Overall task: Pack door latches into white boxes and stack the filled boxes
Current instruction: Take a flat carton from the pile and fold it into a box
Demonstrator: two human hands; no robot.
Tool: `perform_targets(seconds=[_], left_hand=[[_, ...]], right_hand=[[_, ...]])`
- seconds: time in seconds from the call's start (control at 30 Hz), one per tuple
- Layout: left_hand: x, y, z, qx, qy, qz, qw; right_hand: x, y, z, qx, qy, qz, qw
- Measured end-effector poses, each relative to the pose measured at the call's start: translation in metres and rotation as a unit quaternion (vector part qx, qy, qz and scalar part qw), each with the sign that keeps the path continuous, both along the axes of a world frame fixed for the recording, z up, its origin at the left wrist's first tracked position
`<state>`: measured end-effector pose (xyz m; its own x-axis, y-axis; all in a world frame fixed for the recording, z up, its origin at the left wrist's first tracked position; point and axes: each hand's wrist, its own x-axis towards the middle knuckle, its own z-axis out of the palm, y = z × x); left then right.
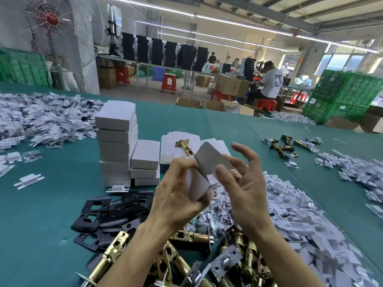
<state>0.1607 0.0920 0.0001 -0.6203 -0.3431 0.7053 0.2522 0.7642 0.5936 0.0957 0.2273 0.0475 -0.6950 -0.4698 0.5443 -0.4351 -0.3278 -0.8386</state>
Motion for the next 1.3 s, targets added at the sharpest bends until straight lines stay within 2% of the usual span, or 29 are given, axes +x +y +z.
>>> perform_targets(seconds=[0.17, 0.3, 0.4, 0.57, 0.77, 1.07, 1.3], left_hand=[[0.001, 0.0, 0.0, -0.017, -0.026, 0.026, 0.999], [0.002, 0.0, 0.005, -0.036, -0.05, 0.053, 0.997], [0.004, 0.003, 0.01, -0.033, -0.048, 0.057, 0.997], [0.004, 0.005, 0.009, -0.053, -0.046, 0.058, 0.996], [0.005, 0.005, 0.009, -0.074, -0.04, 0.061, 0.995], [0.002, 0.005, 0.006, -0.094, -0.05, 0.075, 0.992], [0.002, -0.001, 0.008, 0.003, -0.052, 0.061, 0.997]], right_hand=[[0.005, 0.0, 0.005, 0.042, -0.046, -0.007, 0.998], [0.001, 0.003, 0.003, 0.064, -0.075, 0.032, 0.995], [0.003, 0.004, 0.0, 0.086, -0.061, 0.032, 0.994], [0.003, 0.003, -0.003, 0.049, -0.059, -0.001, 0.997], [0.002, 0.002, 0.001, 0.032, -0.107, 0.001, 0.994], [0.006, -0.001, 0.001, 0.063, -0.061, -0.077, 0.993], [0.0, 0.007, 0.004, 0.14, 0.028, 0.036, 0.989]])
